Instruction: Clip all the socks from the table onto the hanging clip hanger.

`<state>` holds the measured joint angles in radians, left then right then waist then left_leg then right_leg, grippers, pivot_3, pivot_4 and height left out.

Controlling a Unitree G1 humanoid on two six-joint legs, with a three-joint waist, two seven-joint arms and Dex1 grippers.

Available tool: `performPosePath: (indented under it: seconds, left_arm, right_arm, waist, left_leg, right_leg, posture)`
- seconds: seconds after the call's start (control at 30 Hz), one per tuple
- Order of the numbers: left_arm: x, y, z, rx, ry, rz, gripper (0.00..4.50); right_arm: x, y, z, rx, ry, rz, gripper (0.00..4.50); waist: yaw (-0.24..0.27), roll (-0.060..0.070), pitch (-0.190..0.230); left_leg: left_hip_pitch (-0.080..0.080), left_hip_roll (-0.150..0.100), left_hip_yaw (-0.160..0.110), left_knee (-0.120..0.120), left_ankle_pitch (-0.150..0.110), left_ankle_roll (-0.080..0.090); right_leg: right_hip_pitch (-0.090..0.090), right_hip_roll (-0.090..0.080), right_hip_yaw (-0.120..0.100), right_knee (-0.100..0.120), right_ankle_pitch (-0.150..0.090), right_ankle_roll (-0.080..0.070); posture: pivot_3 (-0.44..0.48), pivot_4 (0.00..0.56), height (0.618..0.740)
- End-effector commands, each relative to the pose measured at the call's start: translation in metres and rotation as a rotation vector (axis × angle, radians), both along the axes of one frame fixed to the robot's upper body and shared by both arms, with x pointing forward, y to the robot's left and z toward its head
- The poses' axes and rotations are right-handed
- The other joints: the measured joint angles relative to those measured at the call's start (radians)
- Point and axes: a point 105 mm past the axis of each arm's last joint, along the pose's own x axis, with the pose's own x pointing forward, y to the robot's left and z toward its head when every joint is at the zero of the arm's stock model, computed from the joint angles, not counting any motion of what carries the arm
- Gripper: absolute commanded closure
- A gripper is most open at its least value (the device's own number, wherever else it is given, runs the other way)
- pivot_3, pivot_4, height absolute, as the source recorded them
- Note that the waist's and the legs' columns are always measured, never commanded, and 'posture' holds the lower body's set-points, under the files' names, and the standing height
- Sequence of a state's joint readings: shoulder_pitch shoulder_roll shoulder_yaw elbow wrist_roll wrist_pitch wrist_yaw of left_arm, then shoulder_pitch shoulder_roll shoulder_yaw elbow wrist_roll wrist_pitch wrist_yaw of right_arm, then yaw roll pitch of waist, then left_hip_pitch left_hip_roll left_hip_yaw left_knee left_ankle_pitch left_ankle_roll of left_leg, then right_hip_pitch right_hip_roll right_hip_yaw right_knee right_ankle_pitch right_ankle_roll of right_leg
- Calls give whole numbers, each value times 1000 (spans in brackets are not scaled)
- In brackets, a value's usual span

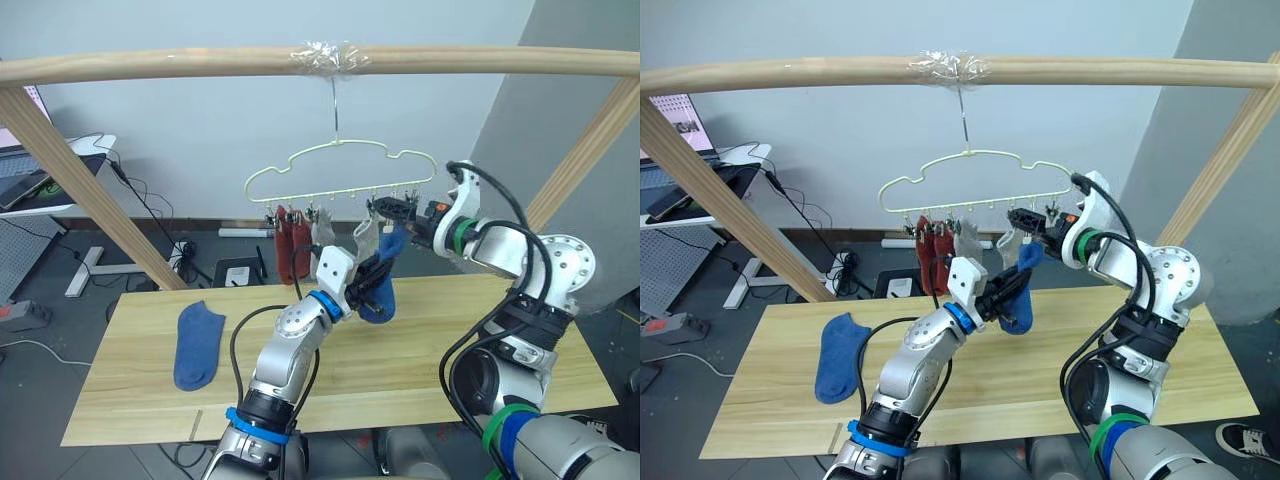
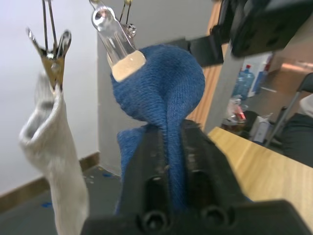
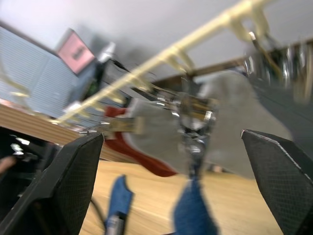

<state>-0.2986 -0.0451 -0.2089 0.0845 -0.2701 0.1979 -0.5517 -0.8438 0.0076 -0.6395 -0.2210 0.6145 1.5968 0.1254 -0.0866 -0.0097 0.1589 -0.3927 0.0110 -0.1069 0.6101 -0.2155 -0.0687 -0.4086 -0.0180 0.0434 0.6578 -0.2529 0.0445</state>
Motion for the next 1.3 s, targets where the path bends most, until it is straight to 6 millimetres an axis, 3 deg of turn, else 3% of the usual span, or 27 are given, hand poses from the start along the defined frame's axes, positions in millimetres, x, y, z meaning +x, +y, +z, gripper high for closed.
performPosePath:
  seconds: [0.03,0.2,0.33,0.57,0.7,0.8,0.87,1.0,1.13,1.3]
  left_arm:
    - [-5,-12,12,-62,31,-89,2723]
    - [-7,-8,-2,-58,126,-124,1189]
    - [-11,10,-18,12,146,-120,9]
    - [-10,60,-18,185,92,-5,9]
    - [-12,79,-9,276,32,58,9]
    - [-15,88,0,319,-16,100,0]
    - [-18,93,6,324,-47,116,0]
    - [-21,100,25,261,-103,129,0]
    - [-30,96,48,197,-173,100,0]
    - [-39,93,63,166,-222,75,0]
  right_arm:
    - [-22,-10,19,43,-146,26,0]
    - [-35,-29,6,-20,-185,-83,0]
    - [-37,-42,-17,-196,-216,-181,0]
    - [-32,-48,-51,-417,-302,-320,0]
    - [-28,-43,-54,-513,-405,-340,0]
    - [-27,-38,-55,-546,-457,-335,549]
    - [-25,-36,-56,-558,-474,-342,1228]
    - [-19,-32,-50,-551,-519,-356,1228]
    - [-10,-28,-41,-552,-564,-382,2113]
    - [2,-24,-31,-539,-596,-436,2113]
  waist:
    - [0,0,0]
    - [-7,1,-1]
    - [-24,1,-1]
    - [-56,2,-1]
    - [-52,2,-1]
    - [-44,1,-1]
    - [-37,1,-1]
    - [-17,1,-1]
    - [-3,0,0]
    - [4,0,0]
  left_leg:
    - [0,0,0,0,0,0]
    - [-1,0,0,0,0,0]
    - [-1,0,1,0,0,0]
    - [1,0,1,0,0,0]
    - [2,0,1,0,0,0]
    - [1,0,2,0,0,0]
    - [1,0,1,0,0,0]
    - [1,0,1,0,0,0]
    - [1,0,1,0,0,0]
    - [1,0,1,0,0,0]
  right_leg:
    - [0,0,0,0,0,0]
    - [0,0,0,-1,0,1]
    - [-1,0,0,0,-1,1]
    - [-1,0,1,1,0,1]
    - [-1,0,1,2,0,1]
    - [0,0,1,1,0,1]
    - [0,0,1,1,0,1]
    - [-1,0,1,1,0,1]
    - [0,0,1,1,0,1]
    - [0,0,1,1,0,1]
  posture:
    - [-123,105,740]
    - [-145,101,740]
    - [-150,101,740]
    - [-108,103,740]
    - [-76,103,740]
    - [-60,104,740]
    - [-51,105,740]
    - [-42,107,740]
    - [-32,108,740]
    - [-24,109,740]
